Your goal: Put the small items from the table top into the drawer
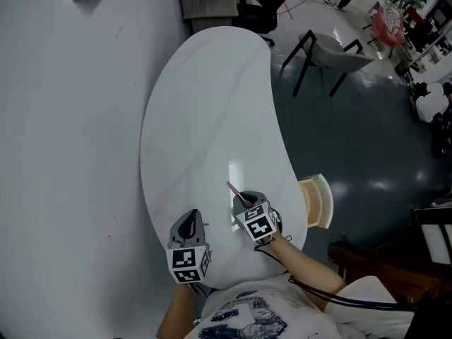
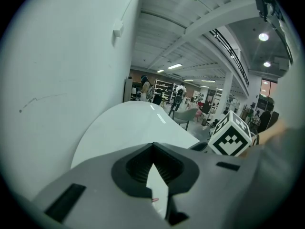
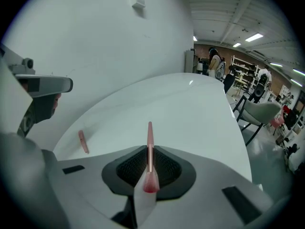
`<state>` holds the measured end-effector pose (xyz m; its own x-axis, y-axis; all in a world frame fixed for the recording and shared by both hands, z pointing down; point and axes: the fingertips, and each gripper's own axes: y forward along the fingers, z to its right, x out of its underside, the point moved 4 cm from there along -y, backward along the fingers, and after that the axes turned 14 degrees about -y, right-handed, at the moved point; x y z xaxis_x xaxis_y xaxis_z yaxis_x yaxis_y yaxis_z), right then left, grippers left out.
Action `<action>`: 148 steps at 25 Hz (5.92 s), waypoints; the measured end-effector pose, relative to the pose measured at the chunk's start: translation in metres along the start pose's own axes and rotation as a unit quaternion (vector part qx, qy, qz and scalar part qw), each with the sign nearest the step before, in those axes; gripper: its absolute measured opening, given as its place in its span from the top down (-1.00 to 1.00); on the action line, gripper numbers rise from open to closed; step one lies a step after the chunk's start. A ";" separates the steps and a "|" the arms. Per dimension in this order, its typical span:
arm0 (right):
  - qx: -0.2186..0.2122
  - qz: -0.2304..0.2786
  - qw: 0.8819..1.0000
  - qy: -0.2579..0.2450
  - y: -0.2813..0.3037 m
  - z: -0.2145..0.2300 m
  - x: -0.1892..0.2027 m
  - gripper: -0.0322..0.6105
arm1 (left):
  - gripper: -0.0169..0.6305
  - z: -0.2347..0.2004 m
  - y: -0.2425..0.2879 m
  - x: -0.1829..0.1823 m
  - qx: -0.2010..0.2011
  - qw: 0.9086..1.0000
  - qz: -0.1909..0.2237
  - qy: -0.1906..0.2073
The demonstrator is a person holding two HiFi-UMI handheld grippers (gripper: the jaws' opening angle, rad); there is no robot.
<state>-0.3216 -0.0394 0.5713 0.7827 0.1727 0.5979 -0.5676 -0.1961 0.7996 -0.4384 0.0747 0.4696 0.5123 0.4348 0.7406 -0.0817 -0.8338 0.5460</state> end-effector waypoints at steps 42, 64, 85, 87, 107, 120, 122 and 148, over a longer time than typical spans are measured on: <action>0.073 0.161 0.982 0.072 -0.279 0.072 0.177 0.71 | 0.89 0.281 -0.037 0.103 0.045 0.994 0.056 0.076; 0.090 0.153 0.972 0.152 -0.296 0.133 0.261 0.71 | 0.89 0.369 0.004 0.127 0.068 0.992 0.028 0.107; 0.114 0.067 0.970 0.205 -0.193 0.174 0.280 0.71 | 0.89 0.335 0.137 0.140 0.124 0.985 -0.049 0.110; 0.114 0.059 0.969 0.212 -0.184 0.175 0.285 0.71 | 0.89 0.333 0.144 0.142 0.128 0.984 -0.050 0.109; 0.100 0.029 0.952 0.287 -0.063 0.182 0.334 0.71 | 0.89 0.309 0.208 0.180 0.130 0.978 -0.075 0.147; 0.102 -0.018 0.945 0.311 -0.014 0.191 0.363 0.71 | 0.89 0.314 0.216 0.183 0.135 0.971 -0.076 0.184; 0.106 -0.031 0.946 0.306 -0.011 0.192 0.365 0.71 | 0.89 0.315 0.217 0.184 0.134 0.971 -0.076 0.185; 0.065 -0.085 0.948 0.298 0.053 0.195 0.378 0.71 | 0.89 0.313 0.220 0.183 0.133 0.969 -0.087 0.187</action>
<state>-0.0062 -0.1731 0.8293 0.5544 0.7202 0.4172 -0.3793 -0.2275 0.8968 -0.0949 -0.1355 0.6023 0.1486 0.6277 0.7642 0.2261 -0.7738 0.5916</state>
